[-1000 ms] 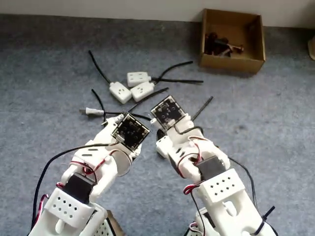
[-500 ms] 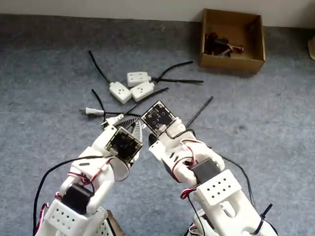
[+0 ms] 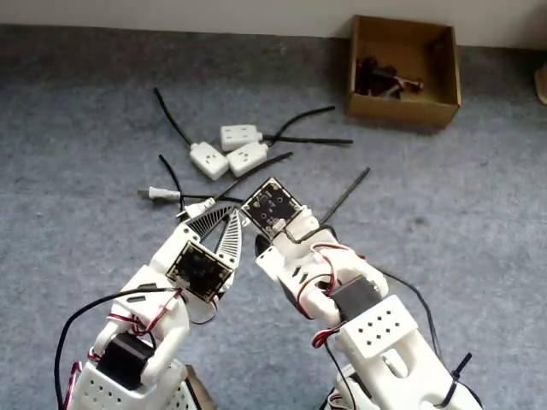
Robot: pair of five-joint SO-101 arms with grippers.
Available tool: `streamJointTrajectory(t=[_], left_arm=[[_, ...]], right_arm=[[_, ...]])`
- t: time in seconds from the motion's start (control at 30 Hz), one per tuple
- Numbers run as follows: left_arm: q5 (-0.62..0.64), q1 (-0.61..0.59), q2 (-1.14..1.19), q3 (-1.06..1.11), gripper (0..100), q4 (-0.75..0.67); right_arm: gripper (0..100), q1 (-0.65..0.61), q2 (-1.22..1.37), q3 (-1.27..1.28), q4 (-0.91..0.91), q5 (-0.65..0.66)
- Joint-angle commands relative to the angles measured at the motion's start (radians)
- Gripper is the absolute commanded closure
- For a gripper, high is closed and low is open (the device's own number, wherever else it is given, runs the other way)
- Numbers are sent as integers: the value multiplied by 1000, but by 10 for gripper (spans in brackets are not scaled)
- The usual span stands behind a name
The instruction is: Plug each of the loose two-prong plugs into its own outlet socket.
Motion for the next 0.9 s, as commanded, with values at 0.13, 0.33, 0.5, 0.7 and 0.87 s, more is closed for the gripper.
streamJointTrajectory(t=[0.13,0.33,0.5,0.7,0.87], left_arm=[[12,88,-12,1,993,3],[12,91,-12,1,993,0],[11,90,-12,27,993,-2],[9,90,-12,38,993,-2],[8,88,-10,45,993,-15]], right_arm=[[993,-12,-27,-10,7,12],[993,-30,-27,-12,7,12],[993,-48,-27,-12,28,12],[993,-50,-27,-15,71,12],[993,-50,-28,-15,71,12]])
